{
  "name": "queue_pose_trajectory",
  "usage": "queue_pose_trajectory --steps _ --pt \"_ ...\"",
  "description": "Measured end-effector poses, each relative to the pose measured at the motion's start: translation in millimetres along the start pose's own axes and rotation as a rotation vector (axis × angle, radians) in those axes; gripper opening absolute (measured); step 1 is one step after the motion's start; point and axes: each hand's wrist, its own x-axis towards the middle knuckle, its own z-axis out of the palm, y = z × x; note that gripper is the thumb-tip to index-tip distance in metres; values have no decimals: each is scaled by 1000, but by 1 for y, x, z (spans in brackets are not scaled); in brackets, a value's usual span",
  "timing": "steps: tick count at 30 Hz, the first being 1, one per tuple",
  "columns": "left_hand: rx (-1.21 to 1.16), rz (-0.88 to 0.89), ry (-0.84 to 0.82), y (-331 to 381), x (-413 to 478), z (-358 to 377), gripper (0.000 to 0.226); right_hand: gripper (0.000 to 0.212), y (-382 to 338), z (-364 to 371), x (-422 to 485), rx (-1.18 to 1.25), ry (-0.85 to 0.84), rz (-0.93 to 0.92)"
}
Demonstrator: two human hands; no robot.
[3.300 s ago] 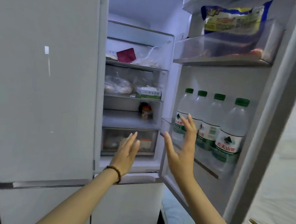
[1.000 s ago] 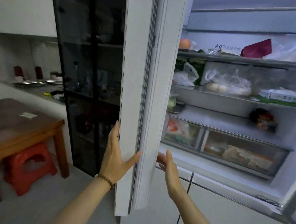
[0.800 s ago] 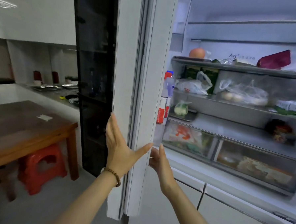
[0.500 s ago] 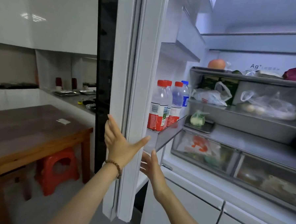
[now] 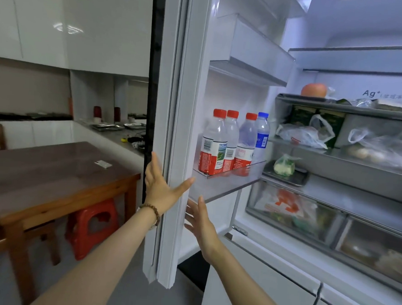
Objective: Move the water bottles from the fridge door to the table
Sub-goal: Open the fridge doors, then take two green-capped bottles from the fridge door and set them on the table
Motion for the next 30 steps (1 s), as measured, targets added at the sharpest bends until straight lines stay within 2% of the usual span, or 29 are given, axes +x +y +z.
queue_pose_trajectory --steps 4,6,9,11,14,16,20,25,30 --pt "-46 -7 1 4 -4 -1 125 57 2 -8 -6 25 18 31" --pt "-87 34 65 12 -14 4 123 64 4 -20 -14 21 47 44" --pt "-117 199 241 41 -33 17 112 65 4 -53 -35 32 118 49" --pt "-88 374 292 69 -46 30 100 63 -2 -85 -53 33 199 34" --pt "-46 645 171 112 -67 62 84 66 -17 -141 -85 -18 349 -17" --pt "-18 726 42 136 -82 90 79 68 -31 -178 -113 -89 442 -60" --pt "5 691 -204 171 -117 161 83 49 -58 -256 -185 -259 649 -156" --pt "-7 677 -388 219 -176 249 83 64 -98 -332 -306 -583 895 -223" --pt "-183 776 -537 291 -237 319 80 72 -145 -370 -417 -937 1087 -219"
